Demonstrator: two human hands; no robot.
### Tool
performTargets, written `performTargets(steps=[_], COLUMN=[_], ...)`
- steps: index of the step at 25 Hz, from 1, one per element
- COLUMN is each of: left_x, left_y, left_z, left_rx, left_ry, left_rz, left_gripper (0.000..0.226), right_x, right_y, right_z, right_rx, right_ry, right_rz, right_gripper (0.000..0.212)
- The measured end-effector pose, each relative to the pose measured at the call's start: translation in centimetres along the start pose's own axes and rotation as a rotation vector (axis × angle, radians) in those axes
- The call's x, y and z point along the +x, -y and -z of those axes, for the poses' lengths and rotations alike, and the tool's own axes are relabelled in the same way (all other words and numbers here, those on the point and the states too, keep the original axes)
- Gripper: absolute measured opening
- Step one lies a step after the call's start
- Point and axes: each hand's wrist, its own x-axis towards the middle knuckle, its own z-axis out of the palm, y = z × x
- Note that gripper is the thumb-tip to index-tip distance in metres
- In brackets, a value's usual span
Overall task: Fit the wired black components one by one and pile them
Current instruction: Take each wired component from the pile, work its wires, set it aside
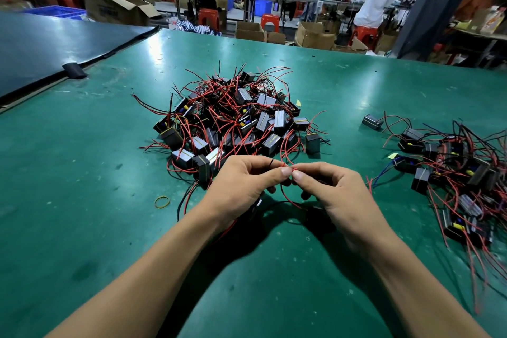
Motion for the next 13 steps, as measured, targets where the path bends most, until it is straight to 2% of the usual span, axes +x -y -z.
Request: performTargets(steps=[3, 8, 13], left_x=[0.1, 0.1, 0.1], left_y=[0.0, -0.3, -0.1], left_z=[0.0, 0.3, 1.4], left_rx=[0.068, 0.134, 0.129], left_ry=[-0.029, -0.042, -0.014], left_rz=[-0.018, -0.018, 0.067], left_gripper=[0.012, 0.014, 0.015], right_x=[-0.1, 0.2, 1.0], right_y=[0.0, 0.1, 0.2], right_z=[-0.1, -0.1, 0.7], right_rx=[0.025, 0.021, 0.287], right_ry=[-0.090, -0.132, -0.332], right_rz=[0.020, 0.055, 0.019], right_gripper=[0.006, 0.004, 0.011])
